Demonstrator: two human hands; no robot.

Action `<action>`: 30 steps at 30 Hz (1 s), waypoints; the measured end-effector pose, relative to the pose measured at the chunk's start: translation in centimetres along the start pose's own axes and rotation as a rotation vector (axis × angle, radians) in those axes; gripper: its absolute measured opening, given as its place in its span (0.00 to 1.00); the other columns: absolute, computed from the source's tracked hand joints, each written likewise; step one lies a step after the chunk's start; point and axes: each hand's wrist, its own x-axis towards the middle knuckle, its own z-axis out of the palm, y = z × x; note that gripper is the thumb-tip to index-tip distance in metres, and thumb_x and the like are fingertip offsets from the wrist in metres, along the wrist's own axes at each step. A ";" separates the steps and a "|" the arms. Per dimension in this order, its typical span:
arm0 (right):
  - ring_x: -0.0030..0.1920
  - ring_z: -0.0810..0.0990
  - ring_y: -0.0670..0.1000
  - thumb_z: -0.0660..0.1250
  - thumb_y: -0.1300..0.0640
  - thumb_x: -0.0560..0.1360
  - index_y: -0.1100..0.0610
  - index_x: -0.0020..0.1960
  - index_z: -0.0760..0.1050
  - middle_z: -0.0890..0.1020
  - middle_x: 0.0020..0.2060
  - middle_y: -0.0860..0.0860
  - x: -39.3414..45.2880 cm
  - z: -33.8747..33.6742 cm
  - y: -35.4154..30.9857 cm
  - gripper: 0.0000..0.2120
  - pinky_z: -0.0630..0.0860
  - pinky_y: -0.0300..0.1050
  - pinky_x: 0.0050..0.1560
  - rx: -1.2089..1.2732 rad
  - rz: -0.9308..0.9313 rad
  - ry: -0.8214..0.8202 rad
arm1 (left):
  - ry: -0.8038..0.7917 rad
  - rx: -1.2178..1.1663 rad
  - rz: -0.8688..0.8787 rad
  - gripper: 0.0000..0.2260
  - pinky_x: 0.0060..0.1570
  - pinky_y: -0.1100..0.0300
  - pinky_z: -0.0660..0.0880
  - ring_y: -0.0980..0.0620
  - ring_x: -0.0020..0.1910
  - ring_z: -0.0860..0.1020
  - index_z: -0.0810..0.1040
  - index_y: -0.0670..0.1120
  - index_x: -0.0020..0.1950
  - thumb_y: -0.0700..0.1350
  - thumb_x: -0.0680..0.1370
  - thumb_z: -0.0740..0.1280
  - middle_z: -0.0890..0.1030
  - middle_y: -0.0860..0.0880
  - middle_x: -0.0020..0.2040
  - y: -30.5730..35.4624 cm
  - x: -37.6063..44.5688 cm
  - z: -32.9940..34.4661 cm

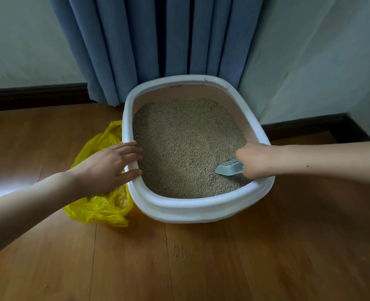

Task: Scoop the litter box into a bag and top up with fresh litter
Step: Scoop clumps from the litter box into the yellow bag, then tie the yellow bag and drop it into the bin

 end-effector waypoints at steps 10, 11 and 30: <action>0.36 0.73 0.49 0.63 0.60 0.73 0.59 0.60 0.73 0.79 0.46 0.53 1.7 -0.3 -0.2 0.16 0.67 0.39 0.28 -0.021 0.011 -0.164 | -0.042 -0.041 -0.019 0.43 0.69 0.68 0.49 0.54 0.74 0.60 0.75 0.46 0.68 0.73 0.73 0.39 0.72 0.50 0.69 0.2 -0.1 -0.3; 0.35 0.74 0.48 0.63 0.58 0.73 0.57 0.56 0.76 0.80 0.44 0.51 1.9 -0.6 -0.3 0.12 0.67 0.39 0.28 -0.079 0.006 -0.160 | -0.047 -0.050 -0.019 0.43 0.69 0.67 0.50 0.54 0.74 0.60 0.74 0.46 0.68 0.73 0.73 0.38 0.72 0.50 0.70 0.2 -0.1 -0.3; 0.46 0.74 0.57 0.57 0.60 0.77 0.58 0.46 0.68 0.71 0.44 0.55 13.5 -13.9 -20.0 0.03 0.68 0.49 0.41 0.229 -0.582 0.667 | 0.021 -0.123 0.031 0.15 0.45 0.56 0.71 0.50 0.44 0.72 0.75 0.45 0.50 0.57 0.76 0.66 0.74 0.50 0.46 -1.9 -7.8 -0.1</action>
